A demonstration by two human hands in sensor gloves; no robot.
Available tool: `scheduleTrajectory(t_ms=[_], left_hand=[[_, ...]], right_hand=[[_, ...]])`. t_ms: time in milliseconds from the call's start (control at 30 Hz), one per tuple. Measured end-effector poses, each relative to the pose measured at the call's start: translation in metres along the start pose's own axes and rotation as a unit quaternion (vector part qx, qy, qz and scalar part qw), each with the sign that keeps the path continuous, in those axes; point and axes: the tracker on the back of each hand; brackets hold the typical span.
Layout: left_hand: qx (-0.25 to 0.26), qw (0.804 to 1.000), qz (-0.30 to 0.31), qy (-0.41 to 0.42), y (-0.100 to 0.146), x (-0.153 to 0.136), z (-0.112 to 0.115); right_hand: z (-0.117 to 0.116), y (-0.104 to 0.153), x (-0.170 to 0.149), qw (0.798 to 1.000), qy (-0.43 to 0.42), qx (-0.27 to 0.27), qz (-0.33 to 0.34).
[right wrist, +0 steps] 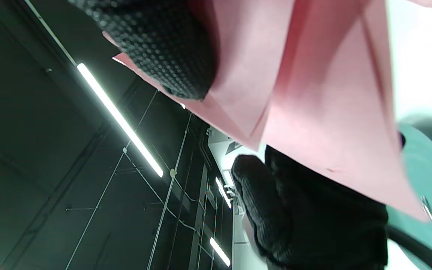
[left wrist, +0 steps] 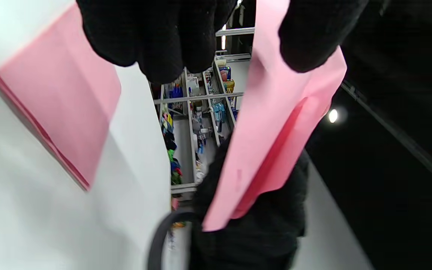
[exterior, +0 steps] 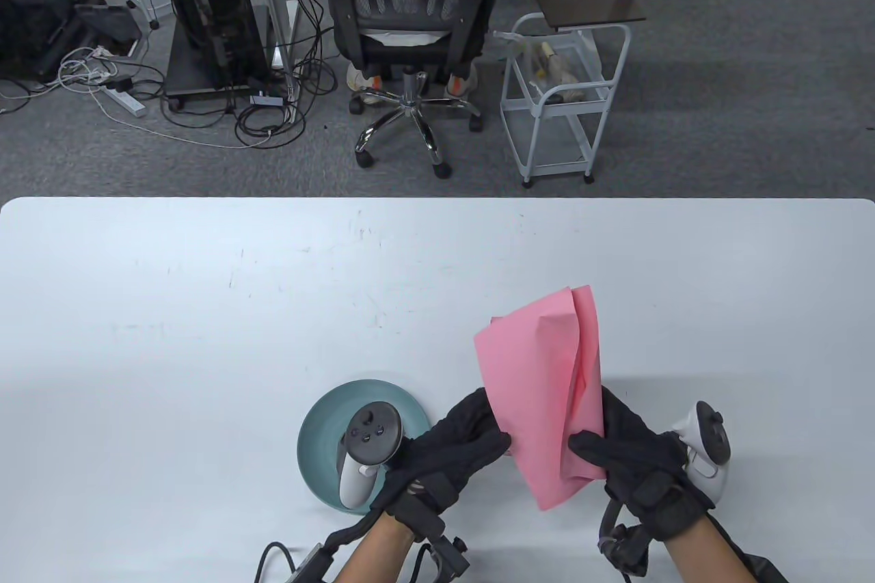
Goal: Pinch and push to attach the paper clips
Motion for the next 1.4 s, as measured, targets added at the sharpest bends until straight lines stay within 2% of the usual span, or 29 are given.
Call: scheduleTrajectory(t_ms=[133,333,567,767,967,1167,1300,1400], left_hand=[[0.017,0.997,-0.009,0.072,0.002,-0.009,0.000],[0.073,0.996,0.002,0.055,0.007,-0.006,-0.010],[0.112,0.992,0.022,-0.048,0.016,0.009,-0.021],[0.140,0.978,0.043,-0.151,0.025,0.020,-0.026],[0.144,0.951,0.085,-0.259,0.027,0.024,-0.020],[0.118,0.931,0.122,-0.324,0.027,0.022,-0.011],[0.079,0.927,0.122,-0.346,0.026,0.016,-0.011],[0.054,0.934,0.119,-0.331,0.024,0.013,-0.012]], right_hand=[[-0.007,-0.001,-0.011,0.999,-0.035,0.031,-0.024],[-0.011,-0.002,-0.021,0.994,-0.057,0.078,-0.045],[-0.009,0.001,-0.022,0.989,-0.085,0.112,-0.044],[0.004,0.004,-0.020,0.993,-0.079,0.083,-0.032],[0.013,0.004,-0.011,0.998,0.037,0.046,-0.009],[0.019,0.005,-0.004,0.984,0.177,-0.018,0.011],[0.025,0.005,-0.005,0.979,0.203,-0.008,0.006],[0.030,0.005,-0.008,0.981,0.193,0.015,0.004]])
Point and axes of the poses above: the tracker on the back of each hand, its own x axis roughly to the thumb side, its own y axis roughly from the fingertips to the wrist, z = x × y, and after that the axes turned 7 degrees about z, right-handed
